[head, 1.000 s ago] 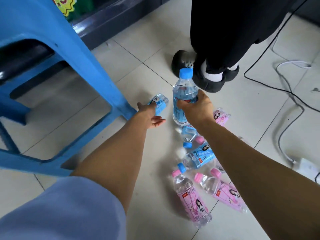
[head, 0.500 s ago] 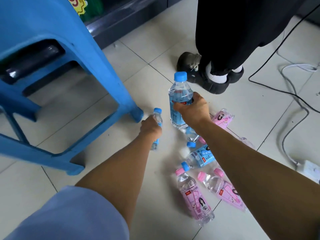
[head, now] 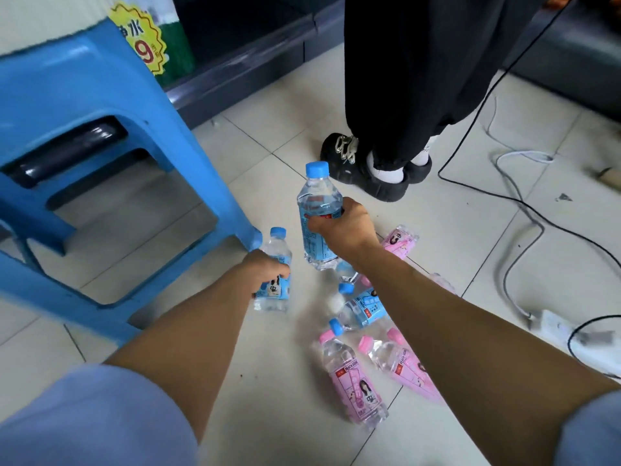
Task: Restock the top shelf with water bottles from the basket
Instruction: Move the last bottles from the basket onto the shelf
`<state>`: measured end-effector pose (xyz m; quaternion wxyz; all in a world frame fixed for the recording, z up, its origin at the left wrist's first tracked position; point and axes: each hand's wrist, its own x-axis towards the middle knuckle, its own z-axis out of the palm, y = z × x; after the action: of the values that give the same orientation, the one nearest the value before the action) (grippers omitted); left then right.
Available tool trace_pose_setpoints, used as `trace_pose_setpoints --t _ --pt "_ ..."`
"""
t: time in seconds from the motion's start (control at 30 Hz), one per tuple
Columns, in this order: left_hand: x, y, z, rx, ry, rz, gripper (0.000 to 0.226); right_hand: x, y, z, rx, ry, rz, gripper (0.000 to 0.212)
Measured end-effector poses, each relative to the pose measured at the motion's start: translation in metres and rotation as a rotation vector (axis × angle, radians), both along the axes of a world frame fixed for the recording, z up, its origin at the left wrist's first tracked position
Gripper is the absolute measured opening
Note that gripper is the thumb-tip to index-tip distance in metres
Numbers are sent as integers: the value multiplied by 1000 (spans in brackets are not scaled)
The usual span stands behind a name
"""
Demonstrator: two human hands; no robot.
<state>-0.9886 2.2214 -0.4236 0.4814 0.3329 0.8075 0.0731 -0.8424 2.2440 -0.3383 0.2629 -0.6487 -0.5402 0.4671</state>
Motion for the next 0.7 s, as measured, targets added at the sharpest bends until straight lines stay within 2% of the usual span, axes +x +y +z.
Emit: trace_pose_setpoints --t 0.13,0.23,0.3,0.37,0.57,0.7 --pt "6 13 64 76 -128 7 21 1 6 26 50 43 -56 37" --pt "7 14 116 148 -140 38 34 -5 7 60 97 58 -59 37" --pt "2 10 156 179 -109 67 33 -9 8 94 122 67 -40 34" --pt "-9 6 210 237 -59 98 30 -14 9 143 142 85 -2 25" --pt "-36 -9 387 380 -66 183 58 -33 16 311 251 111 132 20" --pt "-53 -18 522 517 -96 223 58 -47 21 445 323 172 184 29"
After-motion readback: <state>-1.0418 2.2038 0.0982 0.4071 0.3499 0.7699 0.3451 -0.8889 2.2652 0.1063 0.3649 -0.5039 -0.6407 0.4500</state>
